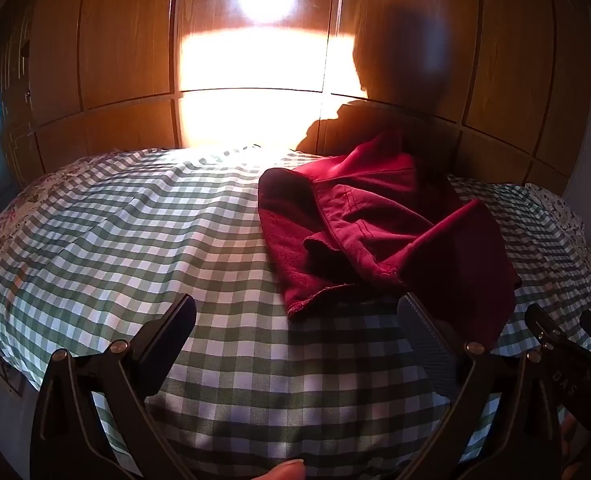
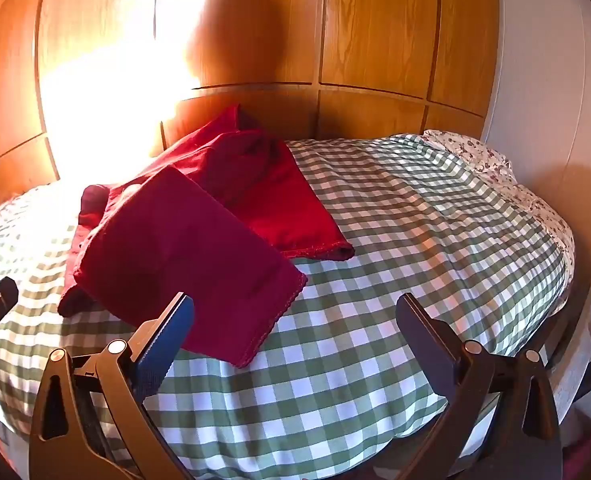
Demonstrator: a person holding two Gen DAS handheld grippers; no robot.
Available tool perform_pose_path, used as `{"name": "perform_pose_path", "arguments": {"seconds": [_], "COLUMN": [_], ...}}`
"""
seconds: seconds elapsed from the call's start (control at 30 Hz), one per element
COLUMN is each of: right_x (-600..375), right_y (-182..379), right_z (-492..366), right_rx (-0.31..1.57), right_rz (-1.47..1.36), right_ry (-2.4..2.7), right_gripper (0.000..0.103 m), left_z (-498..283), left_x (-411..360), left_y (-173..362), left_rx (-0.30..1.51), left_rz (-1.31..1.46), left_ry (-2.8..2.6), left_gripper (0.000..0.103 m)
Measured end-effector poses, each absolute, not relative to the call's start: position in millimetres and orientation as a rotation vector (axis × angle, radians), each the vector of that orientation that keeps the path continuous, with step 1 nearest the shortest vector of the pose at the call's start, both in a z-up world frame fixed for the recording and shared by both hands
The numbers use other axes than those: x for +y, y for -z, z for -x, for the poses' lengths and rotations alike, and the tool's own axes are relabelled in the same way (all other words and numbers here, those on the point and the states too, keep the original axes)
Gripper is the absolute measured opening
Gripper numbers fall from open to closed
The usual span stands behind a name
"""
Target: Fold small clothes
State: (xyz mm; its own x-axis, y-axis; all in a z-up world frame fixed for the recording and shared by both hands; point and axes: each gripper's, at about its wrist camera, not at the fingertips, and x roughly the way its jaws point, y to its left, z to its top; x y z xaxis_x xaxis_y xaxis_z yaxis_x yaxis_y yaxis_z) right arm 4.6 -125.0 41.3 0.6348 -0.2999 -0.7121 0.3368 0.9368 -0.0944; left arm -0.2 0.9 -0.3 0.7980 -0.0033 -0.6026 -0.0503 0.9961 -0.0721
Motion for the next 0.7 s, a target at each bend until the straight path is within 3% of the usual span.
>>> {"name": "perform_pose_path", "arguments": {"seconds": [0.7], "right_x": [-126.9], "right_y": [-47.7], "right_z": [0.4], "right_rx": [0.770], "right_rz": [-0.047], "right_ry": [0.364], "right_gripper": [0.100], "left_z": [1.7], "left_x": [-1.7], "left_y": [-2.8], "left_rx": [0.639], "left_rz": [0.080], "left_ry": [-0.009], "left_gripper": [0.101]}}
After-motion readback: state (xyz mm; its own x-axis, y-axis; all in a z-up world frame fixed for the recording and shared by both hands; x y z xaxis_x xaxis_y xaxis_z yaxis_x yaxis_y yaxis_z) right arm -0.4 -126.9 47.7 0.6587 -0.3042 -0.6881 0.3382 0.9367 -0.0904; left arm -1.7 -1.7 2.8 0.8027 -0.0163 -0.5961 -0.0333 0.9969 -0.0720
